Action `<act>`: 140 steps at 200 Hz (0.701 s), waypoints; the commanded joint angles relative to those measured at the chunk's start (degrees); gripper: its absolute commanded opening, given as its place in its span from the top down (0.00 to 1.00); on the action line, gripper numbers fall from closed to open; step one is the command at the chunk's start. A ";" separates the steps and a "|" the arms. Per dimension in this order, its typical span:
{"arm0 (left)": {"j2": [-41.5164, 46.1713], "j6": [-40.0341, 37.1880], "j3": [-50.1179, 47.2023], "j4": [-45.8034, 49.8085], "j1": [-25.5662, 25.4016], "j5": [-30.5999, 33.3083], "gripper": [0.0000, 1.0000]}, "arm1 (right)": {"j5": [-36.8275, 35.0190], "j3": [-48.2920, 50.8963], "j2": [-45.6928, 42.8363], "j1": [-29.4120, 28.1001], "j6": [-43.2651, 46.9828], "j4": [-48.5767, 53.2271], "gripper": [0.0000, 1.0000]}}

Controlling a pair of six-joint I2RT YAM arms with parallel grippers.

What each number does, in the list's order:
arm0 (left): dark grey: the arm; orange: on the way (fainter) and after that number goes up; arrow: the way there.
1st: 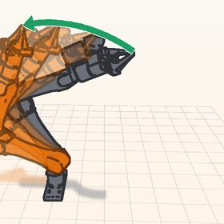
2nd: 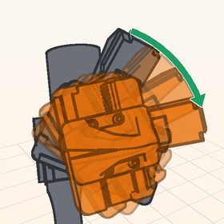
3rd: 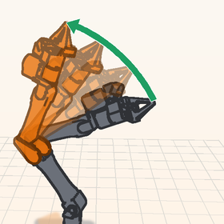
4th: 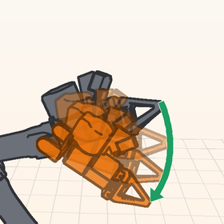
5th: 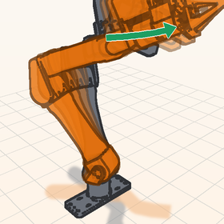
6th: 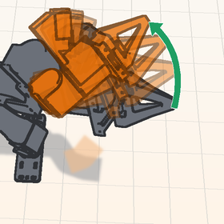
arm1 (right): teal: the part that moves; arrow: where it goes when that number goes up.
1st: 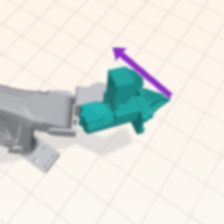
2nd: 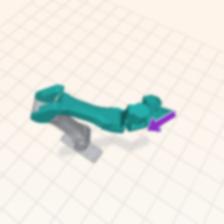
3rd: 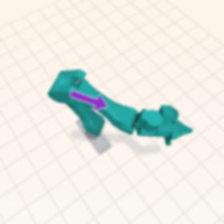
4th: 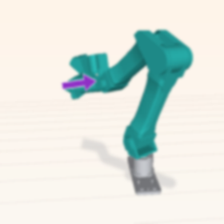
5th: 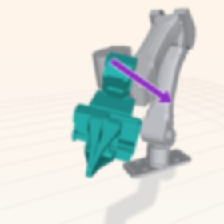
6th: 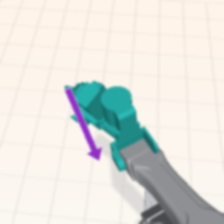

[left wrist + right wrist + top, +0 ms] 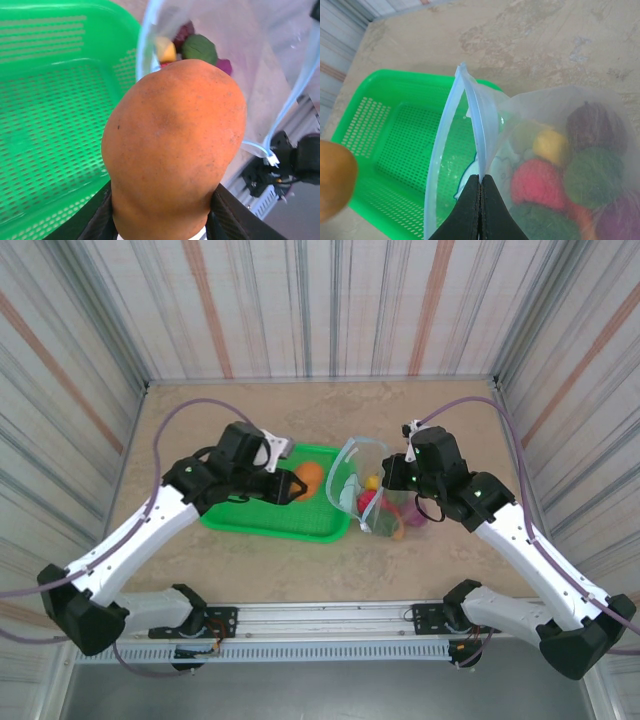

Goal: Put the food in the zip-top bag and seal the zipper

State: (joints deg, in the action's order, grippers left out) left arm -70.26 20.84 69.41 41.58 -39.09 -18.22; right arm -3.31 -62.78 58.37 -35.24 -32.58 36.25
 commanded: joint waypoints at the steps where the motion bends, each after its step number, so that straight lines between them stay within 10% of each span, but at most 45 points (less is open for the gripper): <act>1: -5.21 1.15 3.03 -3.67 -2.35 -0.74 0.58 | 0.27 -1.45 -0.69 -0.44 -0.82 1.27 1.00; 140: -39.23 7.95 25.76 -9.43 -11.71 -0.23 0.66 | -0.03 -2.87 -0.30 -0.53 -0.51 1.99 1.00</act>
State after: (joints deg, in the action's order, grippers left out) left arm -107.00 25.89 91.55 32.29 -50.63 -18.59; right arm -3.14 -63.94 58.37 -35.35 -32.58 37.41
